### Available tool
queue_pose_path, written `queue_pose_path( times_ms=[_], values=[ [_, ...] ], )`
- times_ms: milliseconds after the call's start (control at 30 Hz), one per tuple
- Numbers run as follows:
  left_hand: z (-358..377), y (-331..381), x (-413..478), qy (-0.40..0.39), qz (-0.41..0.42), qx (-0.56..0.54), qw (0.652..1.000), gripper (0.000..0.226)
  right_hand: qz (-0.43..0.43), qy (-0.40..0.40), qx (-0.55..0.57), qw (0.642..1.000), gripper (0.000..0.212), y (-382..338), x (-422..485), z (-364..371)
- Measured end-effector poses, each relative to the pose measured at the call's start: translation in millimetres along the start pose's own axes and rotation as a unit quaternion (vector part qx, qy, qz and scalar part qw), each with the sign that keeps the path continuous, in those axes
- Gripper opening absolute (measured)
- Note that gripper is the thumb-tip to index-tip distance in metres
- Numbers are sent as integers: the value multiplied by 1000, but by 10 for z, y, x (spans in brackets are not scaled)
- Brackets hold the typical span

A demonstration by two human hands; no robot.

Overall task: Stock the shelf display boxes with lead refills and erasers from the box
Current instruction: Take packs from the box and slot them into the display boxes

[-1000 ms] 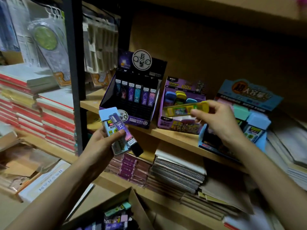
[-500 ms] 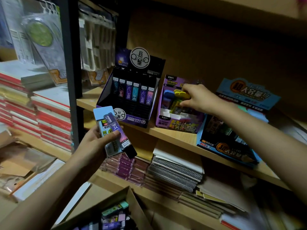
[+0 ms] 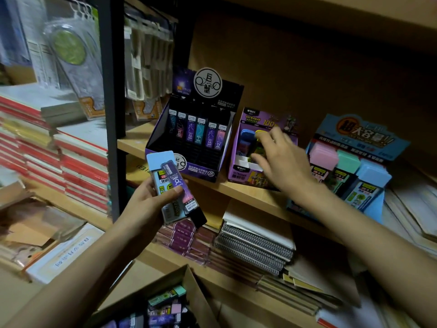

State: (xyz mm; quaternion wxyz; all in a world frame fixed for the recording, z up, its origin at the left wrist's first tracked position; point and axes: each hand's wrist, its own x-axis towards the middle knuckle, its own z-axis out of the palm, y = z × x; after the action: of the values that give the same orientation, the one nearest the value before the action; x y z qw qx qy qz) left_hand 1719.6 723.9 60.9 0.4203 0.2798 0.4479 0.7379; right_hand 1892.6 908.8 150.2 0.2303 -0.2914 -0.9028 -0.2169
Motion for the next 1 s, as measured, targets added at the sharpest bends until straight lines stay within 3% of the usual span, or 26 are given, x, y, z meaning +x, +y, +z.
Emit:
queue_pose_path(
  times_ms=[100, 200, 300, 400, 633, 833, 900, 1000],
  values=[
    [51, 22, -21, -8, 2, -6, 1000, 48, 41, -67, 269, 960, 26, -460, -315, -65],
    [104, 21, -44, -12, 8, -15, 1000, 36, 117, -214, 476, 845, 19, -886, -578, -67],
    [125, 23, -57, -11, 17, -9, 1000, 23, 189, -262, 582, 746, 20, -1063, -655, -22],
    [104, 13, -46, -16, 17, -8, 1000, 31, 222, -236, 641, 696, 9, -1099, -657, -6],
    [-37, 36, 34, -7, 8, -44, 999, 17, 279, -99, 659, 691, 17, -871, -492, -33],
    [-266, 207, 50, 50, 26, -45, 997, 18, 279, 17, 703, 654, 18, -748, 138, -190],
    [-356, 268, 46, 69, 35, -42, 996, 18, 272, 50, 688, 672, 18, -780, 472, -201],
    [-502, 329, 36, 94, 41, -47, 994, 18, 235, 104, 596, 761, 20, -880, 984, -144]
  ],
)
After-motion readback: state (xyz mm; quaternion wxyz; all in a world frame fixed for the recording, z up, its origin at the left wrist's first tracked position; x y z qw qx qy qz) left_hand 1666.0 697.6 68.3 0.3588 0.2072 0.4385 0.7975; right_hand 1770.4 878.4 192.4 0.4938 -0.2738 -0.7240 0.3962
